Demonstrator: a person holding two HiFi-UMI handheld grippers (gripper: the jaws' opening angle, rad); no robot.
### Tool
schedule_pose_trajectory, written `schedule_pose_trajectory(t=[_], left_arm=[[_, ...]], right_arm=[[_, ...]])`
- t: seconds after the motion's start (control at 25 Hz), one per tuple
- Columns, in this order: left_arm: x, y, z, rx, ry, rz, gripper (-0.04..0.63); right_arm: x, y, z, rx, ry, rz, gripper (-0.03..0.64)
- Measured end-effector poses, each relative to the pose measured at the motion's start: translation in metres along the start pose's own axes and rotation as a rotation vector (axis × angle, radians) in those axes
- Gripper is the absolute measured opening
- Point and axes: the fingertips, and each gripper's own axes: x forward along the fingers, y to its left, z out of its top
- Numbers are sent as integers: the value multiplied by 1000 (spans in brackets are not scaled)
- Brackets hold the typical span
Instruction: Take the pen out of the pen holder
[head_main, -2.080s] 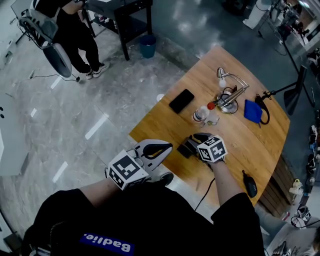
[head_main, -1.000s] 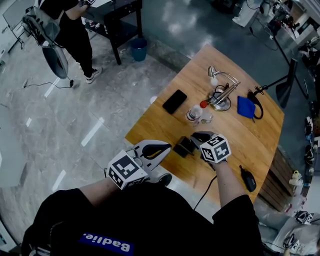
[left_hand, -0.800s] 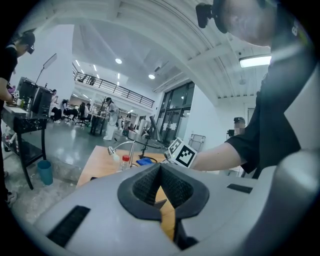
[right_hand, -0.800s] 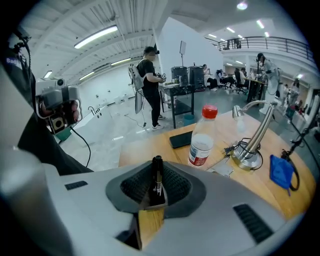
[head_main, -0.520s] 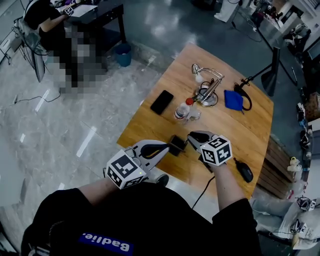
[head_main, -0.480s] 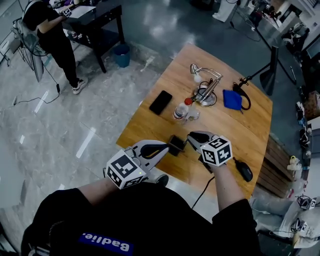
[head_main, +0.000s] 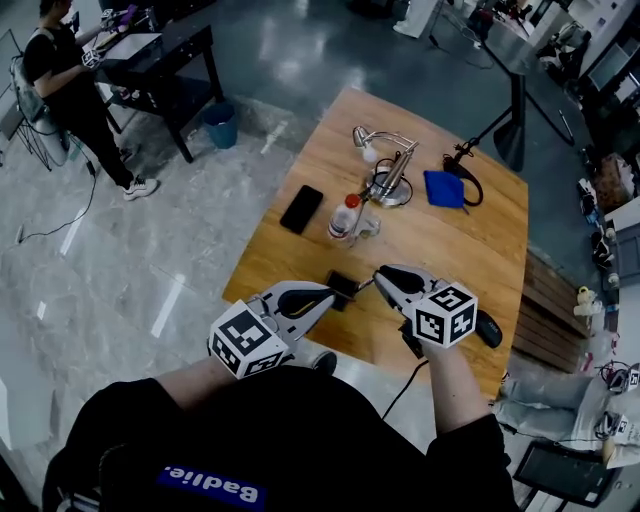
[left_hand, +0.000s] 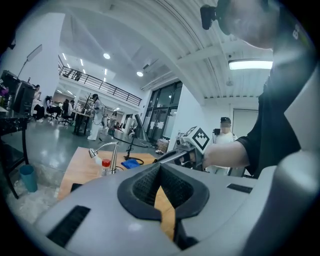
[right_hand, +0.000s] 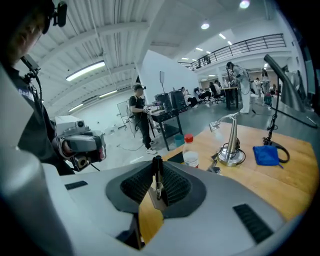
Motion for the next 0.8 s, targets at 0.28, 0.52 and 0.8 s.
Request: schedule_pose_trajectory(t=[0.28, 0.52, 0.8], left_arm=[[10, -6, 4, 5, 2, -39, -2], [17, -13, 8, 8, -1, -74, -2], [18, -19, 12, 16, -3, -98, -2]], right_arm=[[-28, 19, 15, 106, -118, 28, 60], [-40, 35, 16, 140, -185, 33, 60], [-49, 64, 14, 174, -274, 73, 60]])
